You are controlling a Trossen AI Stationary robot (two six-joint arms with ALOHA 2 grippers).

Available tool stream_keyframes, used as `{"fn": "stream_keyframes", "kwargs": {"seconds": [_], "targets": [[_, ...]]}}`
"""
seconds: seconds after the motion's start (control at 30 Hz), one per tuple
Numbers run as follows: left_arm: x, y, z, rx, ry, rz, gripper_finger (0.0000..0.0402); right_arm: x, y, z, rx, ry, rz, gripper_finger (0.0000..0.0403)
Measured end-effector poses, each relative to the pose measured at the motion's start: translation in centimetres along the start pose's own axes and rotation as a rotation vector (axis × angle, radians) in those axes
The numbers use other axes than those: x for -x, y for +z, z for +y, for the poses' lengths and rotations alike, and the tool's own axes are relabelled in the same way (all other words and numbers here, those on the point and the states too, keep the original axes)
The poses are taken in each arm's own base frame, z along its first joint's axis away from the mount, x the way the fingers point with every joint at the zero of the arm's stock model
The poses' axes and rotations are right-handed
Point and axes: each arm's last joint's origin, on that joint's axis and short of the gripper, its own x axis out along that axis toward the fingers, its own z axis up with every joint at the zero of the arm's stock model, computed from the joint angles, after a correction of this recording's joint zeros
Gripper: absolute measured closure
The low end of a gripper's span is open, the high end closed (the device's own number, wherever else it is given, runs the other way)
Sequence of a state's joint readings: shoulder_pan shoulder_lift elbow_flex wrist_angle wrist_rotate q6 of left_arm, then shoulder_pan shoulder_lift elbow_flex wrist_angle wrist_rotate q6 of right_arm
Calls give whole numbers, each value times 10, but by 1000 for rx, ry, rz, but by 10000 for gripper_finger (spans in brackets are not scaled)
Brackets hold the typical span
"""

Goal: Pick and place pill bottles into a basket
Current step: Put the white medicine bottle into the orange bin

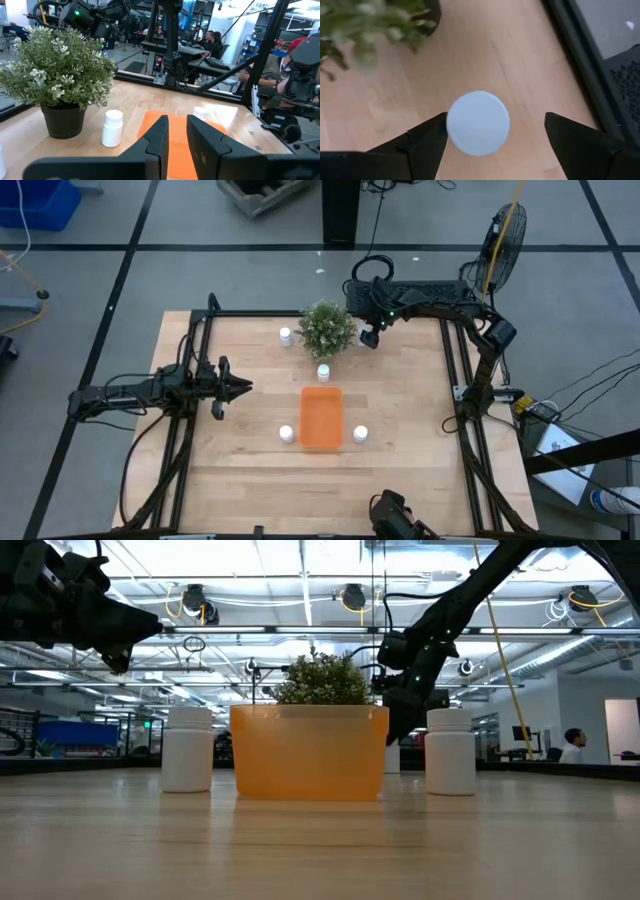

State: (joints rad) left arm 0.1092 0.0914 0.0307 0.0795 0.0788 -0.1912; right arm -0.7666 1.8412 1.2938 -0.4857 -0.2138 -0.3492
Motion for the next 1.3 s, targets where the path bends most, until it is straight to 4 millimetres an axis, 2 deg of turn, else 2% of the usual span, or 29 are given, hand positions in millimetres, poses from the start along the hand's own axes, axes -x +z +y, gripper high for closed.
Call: {"fn": "stream_keyframes", "kwargs": {"seconds": [0.2, 0.37, 0.5, 0.67, 0.77, 0.87, 1.03, 1.17, 1.3], "targets": [[0, 0, 0, 3, -1, 0, 330, 0, 1, 0, -2, -3, -11, 84], [0, 0, 0, 5, -1, 0, 330, 0, 1, 0, -18, -5, -12, 109], [0, 0, 0, 5, -1, 0, 330, 0, 1, 0, -41, -9, -9, 155], [0, 0, 0, 6, -1, 0, 330, 1, 1, 0, -85, -6, -9, 250], [0, 0, 0, 6, -1, 0, 330, 11, -1, 4, -119, 3, 11, 259], [0, 0, 0, 0, 0, 0, 330, 34, 2, 14, -96, 5, -3, 259], [0, 0, 0, -3, 1, 0, 330, 97, 5, 44, -85, 8, -90, 259], [0, 0, 0, -5, 1, 0, 330, 147, 2, 85, -87, 54, -192, 259], [0, 0, 0, -16, 1, 0, 330, 177, 2, 133, -70, 180, -303, 259]]}}
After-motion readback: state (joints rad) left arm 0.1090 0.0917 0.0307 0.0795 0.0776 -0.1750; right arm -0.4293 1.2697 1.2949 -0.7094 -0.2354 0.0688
